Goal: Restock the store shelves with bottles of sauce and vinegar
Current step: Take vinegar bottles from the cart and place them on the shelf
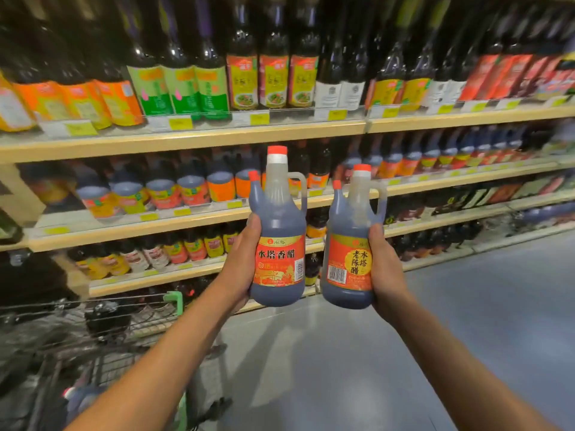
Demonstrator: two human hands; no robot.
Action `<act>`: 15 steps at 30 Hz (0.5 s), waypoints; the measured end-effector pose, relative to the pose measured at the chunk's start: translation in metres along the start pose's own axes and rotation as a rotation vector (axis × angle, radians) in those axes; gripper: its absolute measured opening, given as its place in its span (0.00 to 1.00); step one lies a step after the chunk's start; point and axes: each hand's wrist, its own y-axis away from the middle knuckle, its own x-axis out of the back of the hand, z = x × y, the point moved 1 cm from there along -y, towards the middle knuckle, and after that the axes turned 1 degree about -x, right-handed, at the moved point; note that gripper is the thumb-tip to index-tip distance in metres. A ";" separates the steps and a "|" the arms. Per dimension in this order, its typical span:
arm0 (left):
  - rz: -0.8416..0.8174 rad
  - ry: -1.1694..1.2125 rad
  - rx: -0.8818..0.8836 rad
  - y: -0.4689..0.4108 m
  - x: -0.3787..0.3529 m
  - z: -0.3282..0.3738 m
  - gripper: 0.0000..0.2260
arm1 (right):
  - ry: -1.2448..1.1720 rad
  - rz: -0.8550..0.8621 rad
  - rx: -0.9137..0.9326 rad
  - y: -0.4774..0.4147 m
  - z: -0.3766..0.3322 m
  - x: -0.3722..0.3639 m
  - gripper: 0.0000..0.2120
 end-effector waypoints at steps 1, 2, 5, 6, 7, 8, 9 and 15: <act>-0.051 -0.018 0.006 -0.002 -0.023 -0.003 0.38 | 0.008 0.031 0.020 0.007 -0.007 0.021 0.44; -0.093 -0.035 0.011 -0.003 -0.045 -0.005 0.39 | 0.010 0.067 0.042 0.013 -0.013 0.041 0.43; -0.197 -0.068 0.027 -0.009 -0.109 -0.014 0.38 | -0.016 0.193 0.106 0.031 -0.030 0.097 0.33; -0.232 -0.079 0.037 -0.011 -0.130 -0.018 0.37 | -0.033 0.234 0.120 0.038 -0.035 0.116 0.29; -0.267 -0.089 0.053 -0.014 -0.149 -0.022 0.37 | -0.053 0.273 0.134 0.043 -0.039 0.133 0.28; -0.303 -0.097 0.074 -0.018 -0.167 -0.026 0.38 | -0.074 0.313 0.147 0.047 -0.043 0.152 0.27; -0.334 -0.103 0.095 -0.022 -0.185 -0.030 0.39 | -0.093 0.357 0.158 0.050 -0.046 0.169 0.28; -0.501 -0.147 0.162 -0.057 -0.284 -0.057 0.37 | -0.158 0.598 0.194 0.058 -0.056 0.260 0.26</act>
